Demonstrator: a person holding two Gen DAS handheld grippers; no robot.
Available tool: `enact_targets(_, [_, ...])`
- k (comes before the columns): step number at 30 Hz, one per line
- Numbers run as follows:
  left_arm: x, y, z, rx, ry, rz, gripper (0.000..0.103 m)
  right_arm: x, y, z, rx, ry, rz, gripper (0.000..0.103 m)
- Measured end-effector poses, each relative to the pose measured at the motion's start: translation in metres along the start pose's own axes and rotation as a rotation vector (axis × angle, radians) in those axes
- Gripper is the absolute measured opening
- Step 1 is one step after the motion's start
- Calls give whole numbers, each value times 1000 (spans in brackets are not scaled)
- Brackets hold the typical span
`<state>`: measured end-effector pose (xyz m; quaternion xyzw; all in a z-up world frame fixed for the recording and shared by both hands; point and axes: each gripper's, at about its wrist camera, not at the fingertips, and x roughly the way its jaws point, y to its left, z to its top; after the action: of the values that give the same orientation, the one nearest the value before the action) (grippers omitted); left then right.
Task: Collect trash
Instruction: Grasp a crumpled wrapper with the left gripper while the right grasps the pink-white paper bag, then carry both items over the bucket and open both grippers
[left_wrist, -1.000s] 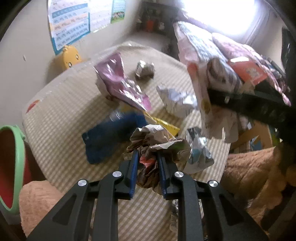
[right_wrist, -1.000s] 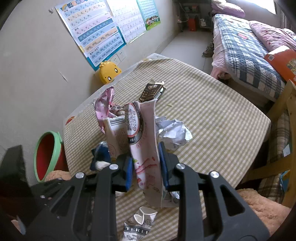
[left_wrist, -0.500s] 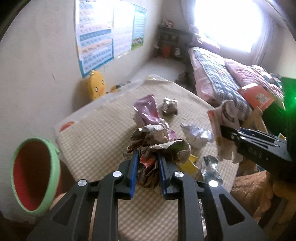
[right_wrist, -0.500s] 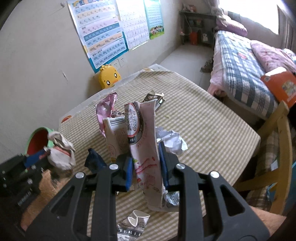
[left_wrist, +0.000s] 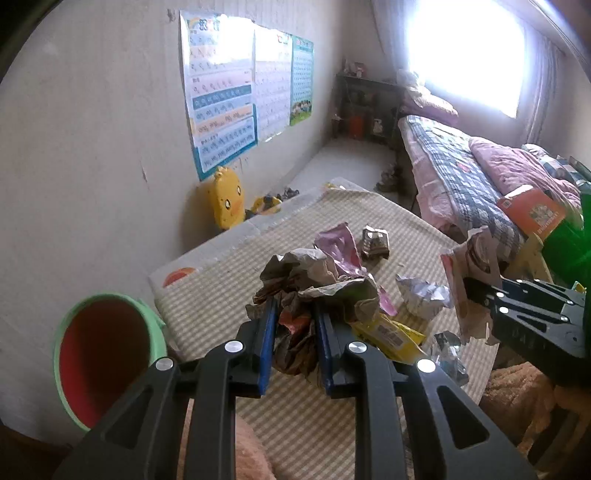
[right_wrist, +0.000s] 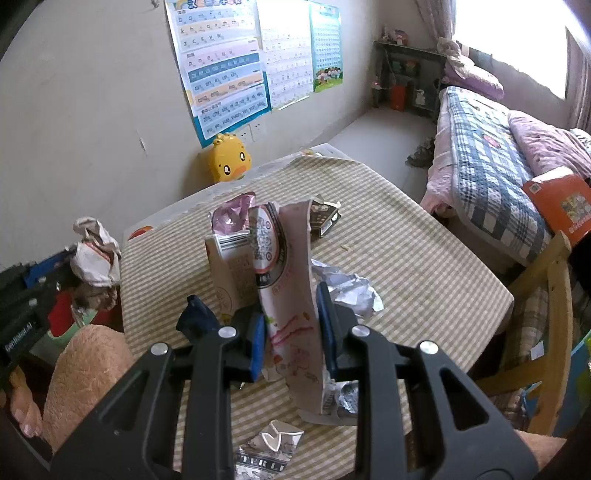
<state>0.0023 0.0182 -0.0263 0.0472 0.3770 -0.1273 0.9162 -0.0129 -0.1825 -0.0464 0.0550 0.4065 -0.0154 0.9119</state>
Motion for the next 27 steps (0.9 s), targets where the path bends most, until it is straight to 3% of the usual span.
enact_targets(14, [-15,40,2,-67,-56,53,18,-4,43,6,-98,-10,14,25])
enact_targets(27, [-14,94,-10,-198,-56,73,18,9,104,16,-162,31,105,25])
